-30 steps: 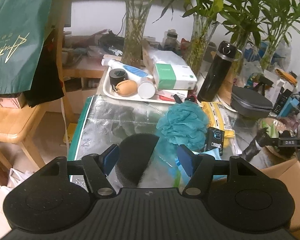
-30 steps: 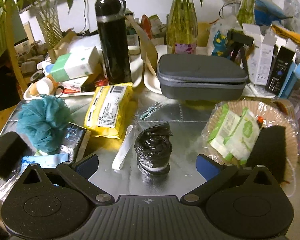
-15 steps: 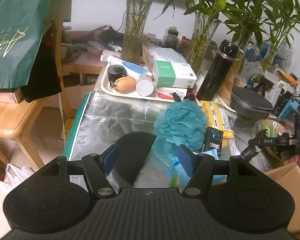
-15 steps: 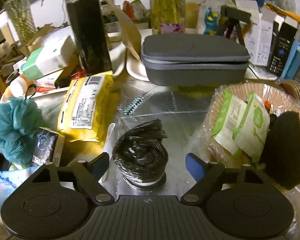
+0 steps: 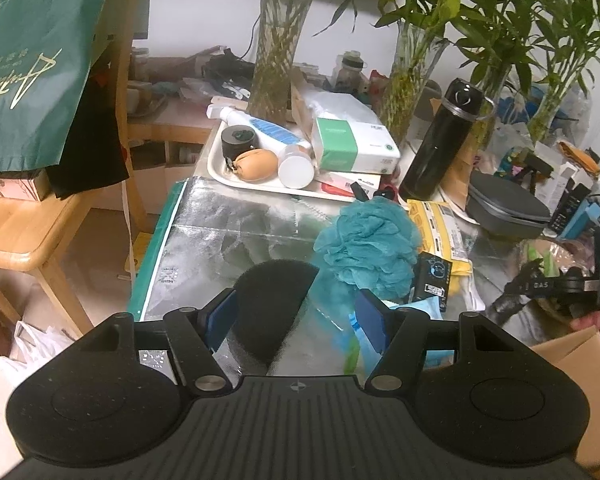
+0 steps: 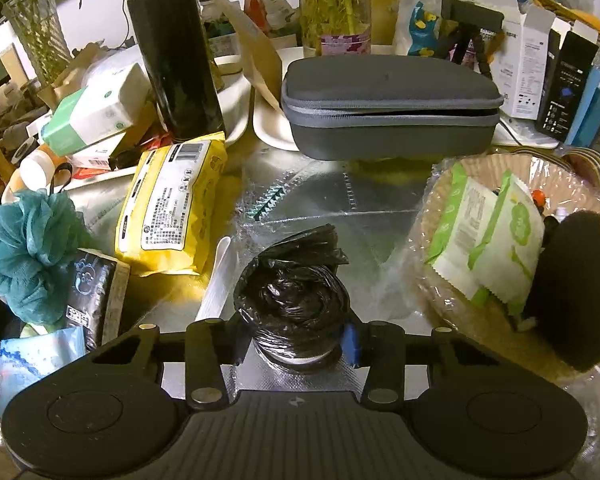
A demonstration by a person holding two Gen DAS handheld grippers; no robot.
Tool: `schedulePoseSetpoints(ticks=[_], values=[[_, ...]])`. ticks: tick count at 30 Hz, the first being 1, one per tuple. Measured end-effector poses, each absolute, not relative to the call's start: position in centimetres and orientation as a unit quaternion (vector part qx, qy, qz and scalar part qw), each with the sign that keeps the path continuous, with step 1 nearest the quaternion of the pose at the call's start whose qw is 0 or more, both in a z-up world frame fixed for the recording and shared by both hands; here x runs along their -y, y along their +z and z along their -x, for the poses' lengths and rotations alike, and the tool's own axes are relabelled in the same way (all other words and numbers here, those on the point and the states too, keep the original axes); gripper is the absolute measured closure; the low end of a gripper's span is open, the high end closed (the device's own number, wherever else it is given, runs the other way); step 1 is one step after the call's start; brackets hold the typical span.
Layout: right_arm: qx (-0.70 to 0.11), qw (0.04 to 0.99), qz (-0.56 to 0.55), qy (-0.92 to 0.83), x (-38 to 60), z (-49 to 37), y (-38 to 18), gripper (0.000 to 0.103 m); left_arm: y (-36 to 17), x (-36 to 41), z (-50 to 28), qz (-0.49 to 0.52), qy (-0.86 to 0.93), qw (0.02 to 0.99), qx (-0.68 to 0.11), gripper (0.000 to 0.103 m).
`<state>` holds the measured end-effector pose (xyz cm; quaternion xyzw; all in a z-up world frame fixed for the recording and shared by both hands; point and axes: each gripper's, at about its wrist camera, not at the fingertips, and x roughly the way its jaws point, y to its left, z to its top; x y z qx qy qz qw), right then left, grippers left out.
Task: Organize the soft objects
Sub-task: 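Grasp the black foam sponge strip with the left gripper and lift while the right gripper lifts the roll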
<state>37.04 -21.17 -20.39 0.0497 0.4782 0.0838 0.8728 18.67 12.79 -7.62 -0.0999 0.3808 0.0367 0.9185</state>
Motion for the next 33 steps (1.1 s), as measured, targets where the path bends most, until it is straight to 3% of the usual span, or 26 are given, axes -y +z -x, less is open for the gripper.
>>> schedulePoseSetpoints(ticks=[19,33], values=[[-0.433,0.886,-0.056,0.155,21.8,-32.3,-14.0,0.057,-7.4,-13.4,-19.6,0.056,0.044,0.919,-0.388,0.039],[-0.426,0.885,-0.062,0.176,21.9,-31.3,-13.1,0.057,-12.8,-12.5,-26.1,-0.027,-0.02,0.878,-0.477,0.038]])
